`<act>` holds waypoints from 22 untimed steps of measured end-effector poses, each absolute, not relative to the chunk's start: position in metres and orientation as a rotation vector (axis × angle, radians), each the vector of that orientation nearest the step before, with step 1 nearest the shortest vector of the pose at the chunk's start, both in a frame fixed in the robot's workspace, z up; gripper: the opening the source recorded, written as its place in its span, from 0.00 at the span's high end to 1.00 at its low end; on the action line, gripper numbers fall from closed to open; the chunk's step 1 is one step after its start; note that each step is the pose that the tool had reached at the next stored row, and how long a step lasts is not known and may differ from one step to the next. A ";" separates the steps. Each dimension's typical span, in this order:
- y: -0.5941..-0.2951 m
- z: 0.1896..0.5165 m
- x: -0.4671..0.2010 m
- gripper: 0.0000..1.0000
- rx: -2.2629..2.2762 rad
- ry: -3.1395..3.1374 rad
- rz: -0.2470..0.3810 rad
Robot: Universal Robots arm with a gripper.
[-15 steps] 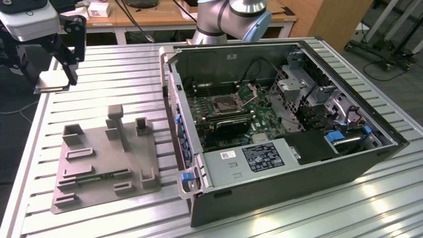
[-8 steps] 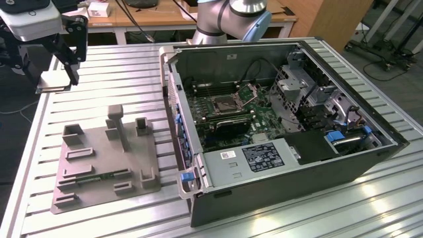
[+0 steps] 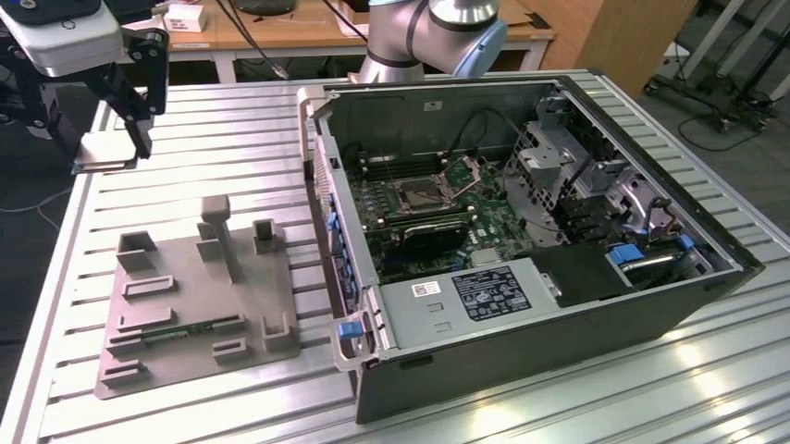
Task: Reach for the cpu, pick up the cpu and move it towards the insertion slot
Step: 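Pick up the cpu and move it towards the insertion slot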
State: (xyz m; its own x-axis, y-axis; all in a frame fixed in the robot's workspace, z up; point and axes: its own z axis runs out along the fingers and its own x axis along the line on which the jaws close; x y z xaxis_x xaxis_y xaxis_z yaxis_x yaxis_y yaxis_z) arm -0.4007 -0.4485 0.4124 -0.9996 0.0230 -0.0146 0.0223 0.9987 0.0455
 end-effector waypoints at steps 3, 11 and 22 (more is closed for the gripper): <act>-0.449 0.412 -0.400 0.46 0.035 3.126 0.071; -0.449 0.412 -0.397 0.46 0.035 3.125 0.071; -0.448 0.412 -0.393 0.46 0.035 3.126 0.071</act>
